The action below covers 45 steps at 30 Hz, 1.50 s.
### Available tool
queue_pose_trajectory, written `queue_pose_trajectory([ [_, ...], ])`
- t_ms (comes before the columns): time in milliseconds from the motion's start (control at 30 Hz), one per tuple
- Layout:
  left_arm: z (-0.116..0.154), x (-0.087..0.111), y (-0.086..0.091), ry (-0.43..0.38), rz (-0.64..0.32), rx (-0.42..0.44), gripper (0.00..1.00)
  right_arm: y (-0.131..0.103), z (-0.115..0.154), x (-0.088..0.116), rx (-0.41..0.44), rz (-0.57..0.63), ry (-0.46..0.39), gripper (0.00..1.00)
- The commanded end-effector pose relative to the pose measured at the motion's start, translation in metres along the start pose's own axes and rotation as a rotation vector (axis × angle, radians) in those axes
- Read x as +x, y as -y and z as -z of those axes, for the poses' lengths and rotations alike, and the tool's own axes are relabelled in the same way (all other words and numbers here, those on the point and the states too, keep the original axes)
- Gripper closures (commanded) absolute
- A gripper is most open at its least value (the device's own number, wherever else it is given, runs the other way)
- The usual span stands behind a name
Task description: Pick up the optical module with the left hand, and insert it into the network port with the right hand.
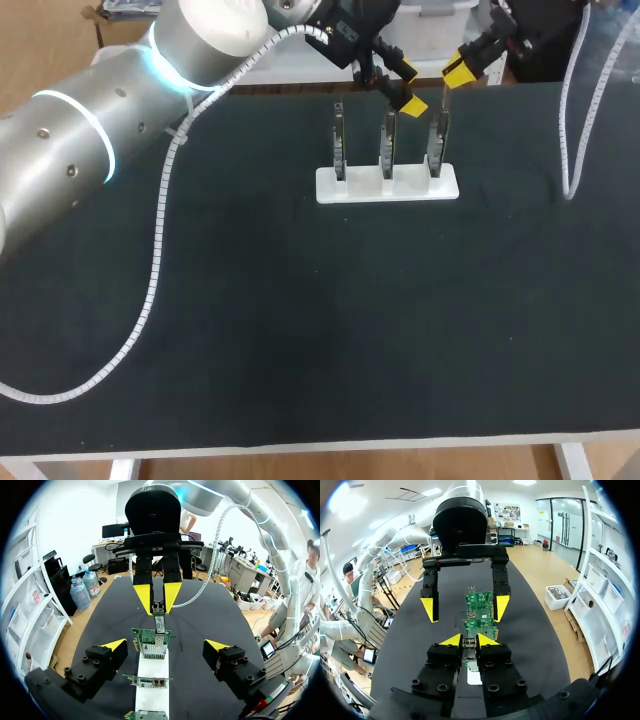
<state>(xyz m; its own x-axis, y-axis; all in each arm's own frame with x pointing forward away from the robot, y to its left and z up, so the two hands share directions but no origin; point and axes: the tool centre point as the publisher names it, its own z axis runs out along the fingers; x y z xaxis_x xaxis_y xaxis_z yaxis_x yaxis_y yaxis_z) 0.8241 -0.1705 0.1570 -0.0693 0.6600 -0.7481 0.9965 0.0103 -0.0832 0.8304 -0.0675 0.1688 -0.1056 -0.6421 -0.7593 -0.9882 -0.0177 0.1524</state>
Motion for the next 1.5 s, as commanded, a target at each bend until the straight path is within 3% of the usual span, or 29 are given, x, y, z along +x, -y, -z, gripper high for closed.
queue_pose_trajectory([
  [33, 0.0, 0.0, -0.003, -0.002, -0.002, 0.005, 0.0, 0.006, -0.001, 0.001, -0.014, -0.003, -0.002, 1.0],
  [1500, 0.0, 0.0, -0.003, -0.002, -0.002, 0.005, 0.0, 0.001, 0.001, 0.005, -0.002, 0.043, -0.021, 1.0],
])
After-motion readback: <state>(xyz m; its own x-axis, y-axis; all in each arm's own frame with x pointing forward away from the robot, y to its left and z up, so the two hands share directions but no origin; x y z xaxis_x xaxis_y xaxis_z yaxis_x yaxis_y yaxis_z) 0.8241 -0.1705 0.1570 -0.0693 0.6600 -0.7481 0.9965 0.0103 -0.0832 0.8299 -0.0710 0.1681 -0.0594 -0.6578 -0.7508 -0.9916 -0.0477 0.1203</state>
